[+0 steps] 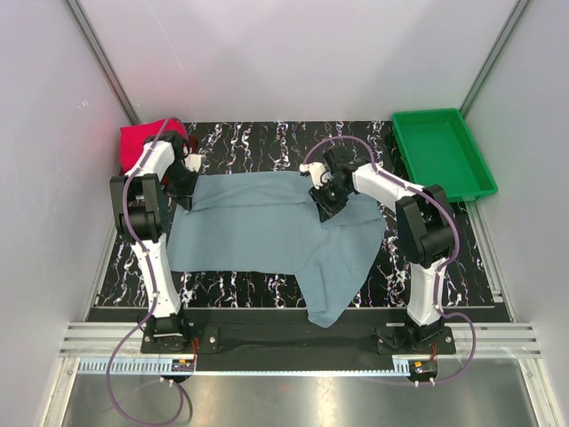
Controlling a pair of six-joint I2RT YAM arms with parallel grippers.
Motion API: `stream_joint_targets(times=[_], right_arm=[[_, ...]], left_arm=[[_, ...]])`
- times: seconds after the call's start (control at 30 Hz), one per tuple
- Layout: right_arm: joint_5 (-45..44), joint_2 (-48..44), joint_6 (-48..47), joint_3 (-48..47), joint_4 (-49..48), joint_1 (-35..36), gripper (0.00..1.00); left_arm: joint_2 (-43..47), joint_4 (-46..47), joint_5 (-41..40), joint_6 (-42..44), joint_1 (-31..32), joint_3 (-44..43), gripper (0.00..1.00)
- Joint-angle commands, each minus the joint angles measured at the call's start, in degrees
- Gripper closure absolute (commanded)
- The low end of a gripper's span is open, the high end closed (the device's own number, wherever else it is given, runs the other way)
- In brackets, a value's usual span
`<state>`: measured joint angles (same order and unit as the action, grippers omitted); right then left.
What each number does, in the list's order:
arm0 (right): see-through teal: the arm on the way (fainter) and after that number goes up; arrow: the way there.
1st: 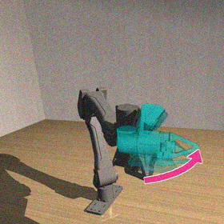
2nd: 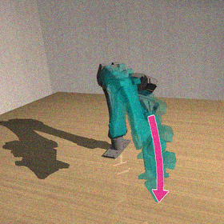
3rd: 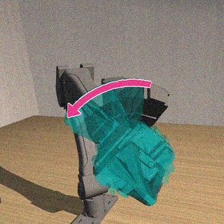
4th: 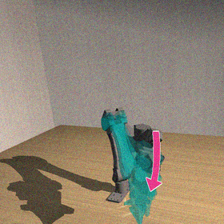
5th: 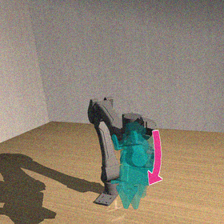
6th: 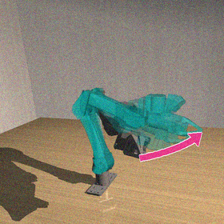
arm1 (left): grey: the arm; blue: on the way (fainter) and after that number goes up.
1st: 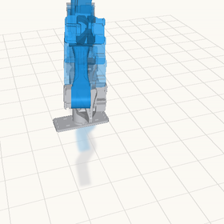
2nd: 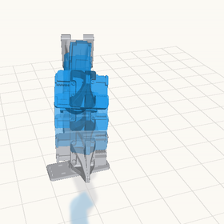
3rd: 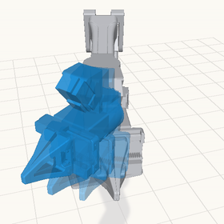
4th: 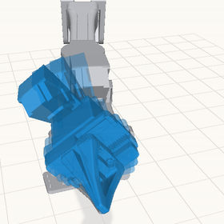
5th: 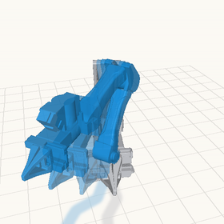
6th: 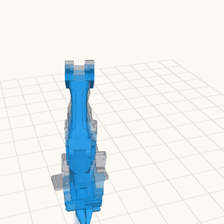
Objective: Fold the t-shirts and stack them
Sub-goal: Fold the tshirt
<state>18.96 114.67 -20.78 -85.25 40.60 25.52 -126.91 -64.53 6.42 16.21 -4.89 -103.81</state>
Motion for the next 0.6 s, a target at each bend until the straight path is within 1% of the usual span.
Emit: stream_joint_targets(times=[0.0,0.57], right_arm=[[0.46,-1.39,0.3,-1.93,1.32,1.46,0.68],[-4.11,3.54,-0.23,-3.08,0.89,2.61,0.69]], left_arm=[[2.2,0.46,1.93,-0.48,0.23,-1.92,0.91],[2.72,0.37,1.49,-0.56,0.14,-1.48,0.91]])
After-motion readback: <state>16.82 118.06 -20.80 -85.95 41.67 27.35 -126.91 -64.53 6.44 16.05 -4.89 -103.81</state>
